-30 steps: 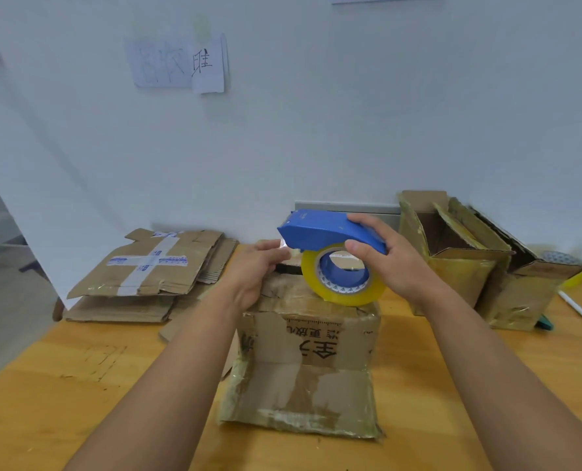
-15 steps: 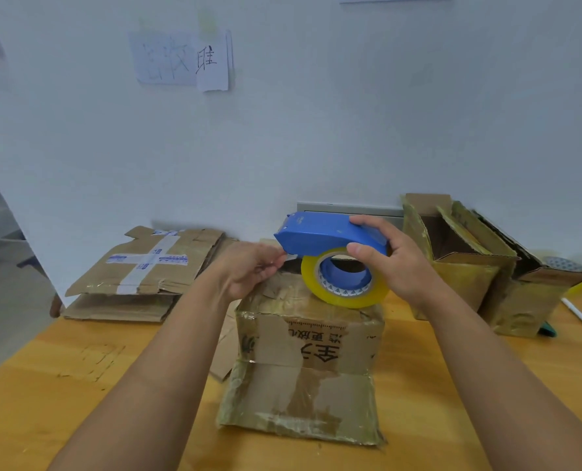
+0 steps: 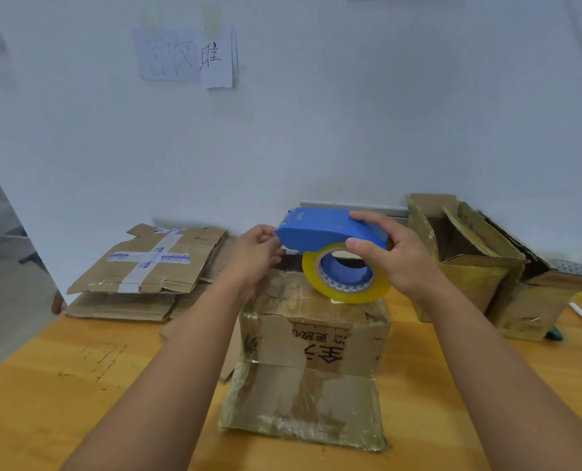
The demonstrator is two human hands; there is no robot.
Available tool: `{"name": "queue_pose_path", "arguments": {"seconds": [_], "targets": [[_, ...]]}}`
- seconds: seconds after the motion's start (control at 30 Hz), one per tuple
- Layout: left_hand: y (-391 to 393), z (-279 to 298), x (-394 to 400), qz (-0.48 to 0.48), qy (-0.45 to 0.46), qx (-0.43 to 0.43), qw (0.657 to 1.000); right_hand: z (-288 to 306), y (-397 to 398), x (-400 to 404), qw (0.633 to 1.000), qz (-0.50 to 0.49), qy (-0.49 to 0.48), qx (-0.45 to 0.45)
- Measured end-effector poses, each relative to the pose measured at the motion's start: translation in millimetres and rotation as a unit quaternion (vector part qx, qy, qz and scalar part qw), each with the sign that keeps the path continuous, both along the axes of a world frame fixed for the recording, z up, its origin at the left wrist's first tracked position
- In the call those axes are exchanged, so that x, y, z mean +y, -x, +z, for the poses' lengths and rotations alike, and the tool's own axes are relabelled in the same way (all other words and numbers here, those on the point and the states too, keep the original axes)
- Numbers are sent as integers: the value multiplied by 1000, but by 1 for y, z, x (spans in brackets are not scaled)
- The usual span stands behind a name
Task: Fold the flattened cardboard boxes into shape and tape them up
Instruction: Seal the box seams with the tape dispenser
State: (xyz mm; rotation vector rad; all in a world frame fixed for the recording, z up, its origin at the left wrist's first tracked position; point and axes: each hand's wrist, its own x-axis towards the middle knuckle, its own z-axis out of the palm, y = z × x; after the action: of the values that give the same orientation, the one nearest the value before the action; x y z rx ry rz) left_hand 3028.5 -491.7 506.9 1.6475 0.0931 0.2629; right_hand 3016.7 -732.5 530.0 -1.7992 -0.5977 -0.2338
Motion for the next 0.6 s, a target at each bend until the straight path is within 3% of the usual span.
{"name": "queue_pose_path", "arguments": {"seconds": [0.17, 0.47, 0.6], "targets": [[-1, -5, -1, 18, -69, 45, 996, 9, -8, 1, 999, 9, 41, -21], [-6, 6, 6, -10, 73, 85, 994, 21, -38, 4, 999, 33, 3, 5], [-5, 4, 12, -15, 83, 87, 993, 7, -44, 1, 999, 32, 14, 21]]}}
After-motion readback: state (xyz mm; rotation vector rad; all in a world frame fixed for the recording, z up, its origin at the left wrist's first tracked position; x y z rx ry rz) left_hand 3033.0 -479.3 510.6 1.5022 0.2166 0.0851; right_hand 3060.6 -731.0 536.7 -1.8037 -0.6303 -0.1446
